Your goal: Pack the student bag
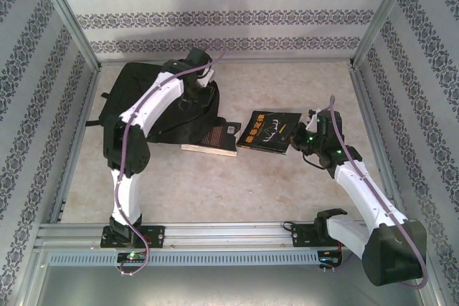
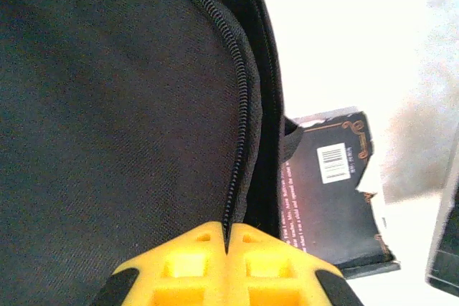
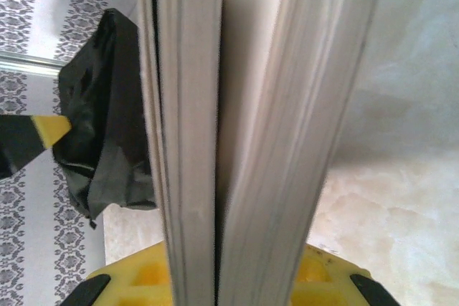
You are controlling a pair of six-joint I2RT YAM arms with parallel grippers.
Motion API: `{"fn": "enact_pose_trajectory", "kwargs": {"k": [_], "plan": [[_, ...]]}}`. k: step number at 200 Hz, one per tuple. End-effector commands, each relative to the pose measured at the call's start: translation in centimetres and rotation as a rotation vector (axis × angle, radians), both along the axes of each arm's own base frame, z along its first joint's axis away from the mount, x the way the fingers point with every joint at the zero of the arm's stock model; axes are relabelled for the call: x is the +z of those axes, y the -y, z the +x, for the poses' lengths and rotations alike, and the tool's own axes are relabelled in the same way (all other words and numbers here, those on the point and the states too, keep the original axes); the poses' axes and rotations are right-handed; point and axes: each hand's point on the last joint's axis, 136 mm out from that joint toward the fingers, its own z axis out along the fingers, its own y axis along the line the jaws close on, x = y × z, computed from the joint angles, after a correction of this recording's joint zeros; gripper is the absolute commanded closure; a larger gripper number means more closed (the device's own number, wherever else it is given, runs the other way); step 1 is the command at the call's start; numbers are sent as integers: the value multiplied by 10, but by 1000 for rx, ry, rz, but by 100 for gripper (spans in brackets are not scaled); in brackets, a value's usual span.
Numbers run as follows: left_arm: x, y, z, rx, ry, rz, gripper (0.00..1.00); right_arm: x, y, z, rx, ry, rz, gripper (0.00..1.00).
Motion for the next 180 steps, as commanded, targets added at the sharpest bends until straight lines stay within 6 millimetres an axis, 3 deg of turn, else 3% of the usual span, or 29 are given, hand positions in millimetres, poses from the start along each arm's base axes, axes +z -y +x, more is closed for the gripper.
{"fn": "enact_pose_trajectory", "kwargs": {"k": [1, 45, 94, 109, 147, 180], "plan": [[70, -23, -5, 104, 184, -40, 100, 68, -21, 15, 67, 195, 59, 100], [110, -67, -24, 263, 331, -82, 100, 112, -76, 35, 177, 271, 139, 100], [139, -89, -41, 345, 405, -216, 100, 130, -147, 72, 264, 257, 267, 100], [146, -91, -45, 354, 420, -240, 100, 128, -167, 86, 285, 236, 288, 100], [165, -99, -48, 376, 464, -281, 100, 97, -213, 118, 347, 157, 269, 100], [184, -99, -46, 382, 495, -328, 100, 68, -244, 129, 397, 107, 232, 100]]}}
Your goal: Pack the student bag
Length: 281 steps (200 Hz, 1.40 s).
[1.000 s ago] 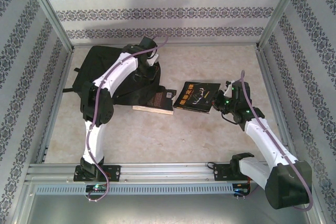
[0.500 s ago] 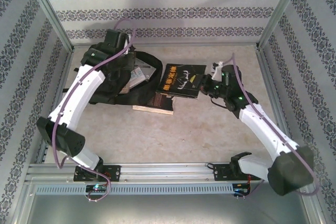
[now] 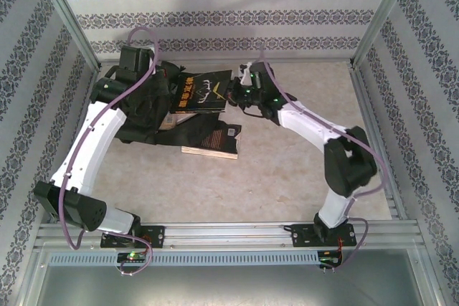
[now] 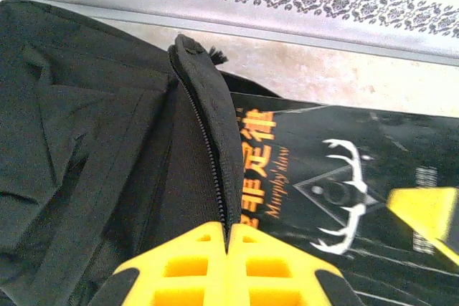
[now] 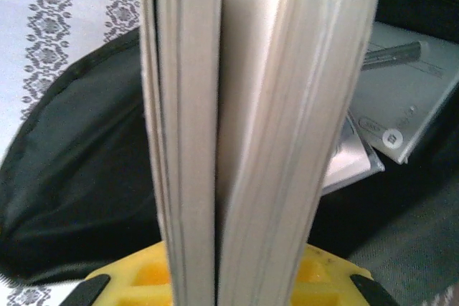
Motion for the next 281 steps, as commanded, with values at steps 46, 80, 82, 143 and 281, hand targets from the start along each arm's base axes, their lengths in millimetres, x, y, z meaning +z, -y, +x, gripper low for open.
{"fn": "enact_pose_trajectory", "kwargs": {"k": [46, 80, 82, 143, 281], "plan": [[64, 13, 11, -35, 154, -138, 100, 0, -70, -1, 132, 12, 56, 100], [63, 21, 14, -66, 145, -165, 100, -12, -113, 2, 164, -8, 49, 100], [63, 21, 13, -66, 143, -164, 100, -13, -116, 2, 166, -10, 46, 100], [61, 17, 16, -57, 143, -152, 100, -52, -181, 14, 230, -65, -40, 56], [-2, -24, 13, 71, 57, -173, 100, -4, -21, -4, 152, 252, -257, 16]]}}
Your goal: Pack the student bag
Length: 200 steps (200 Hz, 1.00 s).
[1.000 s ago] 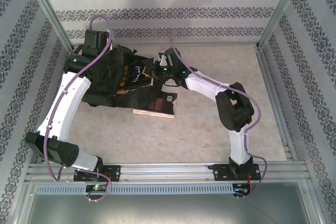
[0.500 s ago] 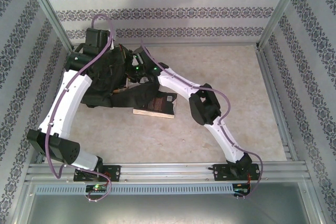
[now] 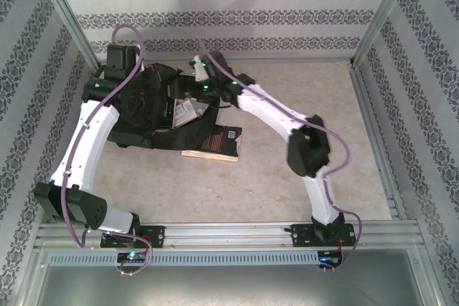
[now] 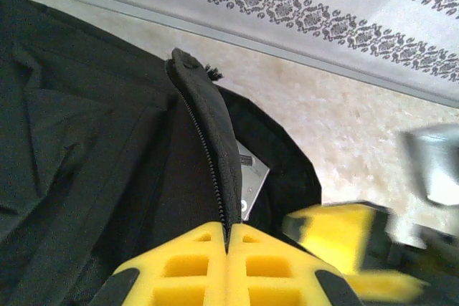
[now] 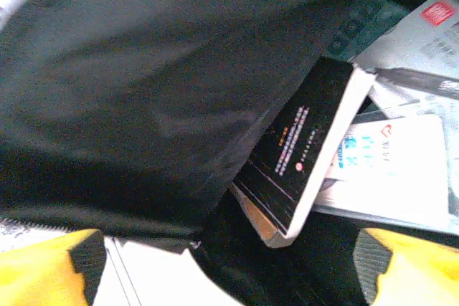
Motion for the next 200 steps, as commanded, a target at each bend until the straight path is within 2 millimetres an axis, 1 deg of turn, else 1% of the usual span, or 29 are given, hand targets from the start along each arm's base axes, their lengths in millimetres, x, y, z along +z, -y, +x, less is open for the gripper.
{"fn": "enact_pose_trajectory", "kwargs": {"k": [1, 7, 17, 27, 36, 47, 61, 84, 107, 129, 138, 157, 167, 176, 200], "plan": [[9, -2, 2, 16, 62, -38, 100, -26, 47, 20, -123, 22, 6, 16], [8, -3, 2, 22, 66, -38, 100, -43, 63, 24, -165, -17, 1, 18], [6, -5, 1, 33, 69, -38, 100, -67, 83, 30, -209, -74, -5, 20], [5, -8, 0, 46, 70, -36, 100, -91, 99, 33, -240, -129, -35, 20], [4, -13, 1, 59, 67, -42, 100, -112, 109, 34, -250, -173, -67, 21], [3, -17, 2, 70, 62, -55, 100, -134, 117, 36, -254, -210, -110, 21], [1, -20, 2, 80, 60, -60, 100, -155, 124, 39, -252, -247, -151, 21], [-2, -21, 1, 81, 61, -79, 100, -183, 125, 41, -222, -303, -199, 21], [-6, -19, 2, 75, 51, -90, 100, -199, 121, 35, -175, -329, -233, 22], [-9, -18, 4, 70, 45, -93, 100, -211, 118, 22, -134, -361, -231, 24], [-10, -17, 4, 66, 42, -96, 100, -212, 116, 15, -115, -371, -219, 25], [-12, -16, 5, 62, 37, -102, 100, -211, 114, -4, -86, -375, -214, 26], [-13, -14, 6, 55, 33, -108, 100, -207, 113, -15, -72, -369, -207, 26], [-16, -11, 7, 44, 25, -118, 100, -208, 115, -29, -68, -377, -212, 26], [-23, -5, 6, 20, 1, -139, 100, -207, 119, -57, -78, -391, -177, 28]]}}
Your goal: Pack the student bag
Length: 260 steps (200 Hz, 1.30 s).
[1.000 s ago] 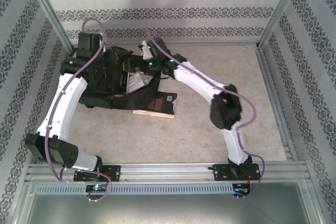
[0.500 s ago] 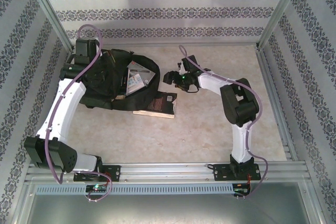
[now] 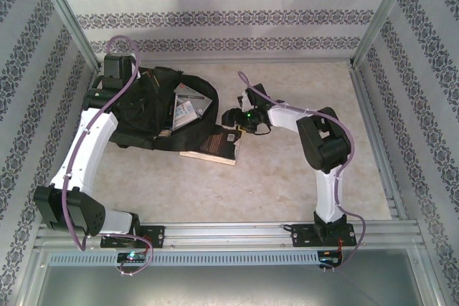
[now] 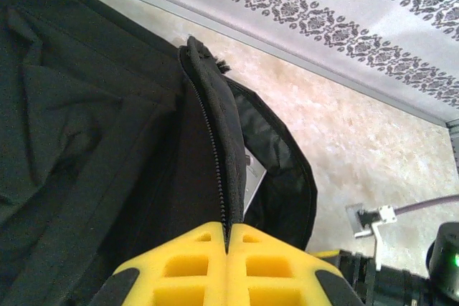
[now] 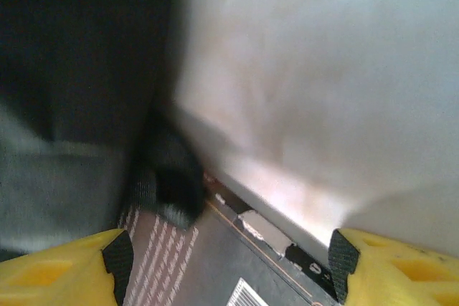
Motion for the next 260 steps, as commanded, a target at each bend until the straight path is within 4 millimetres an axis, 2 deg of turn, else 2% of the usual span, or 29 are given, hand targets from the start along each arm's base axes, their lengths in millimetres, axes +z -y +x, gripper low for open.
{"fn": "enact_pose_trajectory", "kwargs": {"k": [1, 19, 50, 62, 84, 103, 120, 145, 179, 221, 260], "plan": [[-4, 4, 6, -19, 3, -38, 100, 0, -3, -43, 29, -58, 40, 28], [-15, 7, 3, -36, -26, -47, 100, 3, -7, -64, 30, -61, 102, 30], [-38, 19, -8, -97, -103, -81, 100, 11, -36, -105, 150, -72, 182, 31], [-41, 22, -17, -113, -110, -96, 87, 8, -37, -111, 162, -72, 152, 32], [-41, 31, -45, -138, -103, -160, 54, 6, -33, -109, 129, -77, 159, 36], [-53, 40, -75, -146, -144, -227, 42, 5, -37, -113, 134, -100, 179, 38], [-77, 39, -105, -100, -229, -277, 40, -2, -37, -117, 134, -127, 151, 40], [-128, 45, -146, -28, -384, -398, 39, 1, -44, -121, 125, -144, 188, 41], [-173, 53, -182, 20, -482, -417, 39, 1, -58, -135, 153, -148, 173, 42], [-227, 57, -201, 72, -572, -365, 41, -7, -70, -151, 155, -165, 172, 45], [-255, 51, -200, 88, -598, -278, 42, -13, -76, -160, 160, -174, 156, 46]]}}
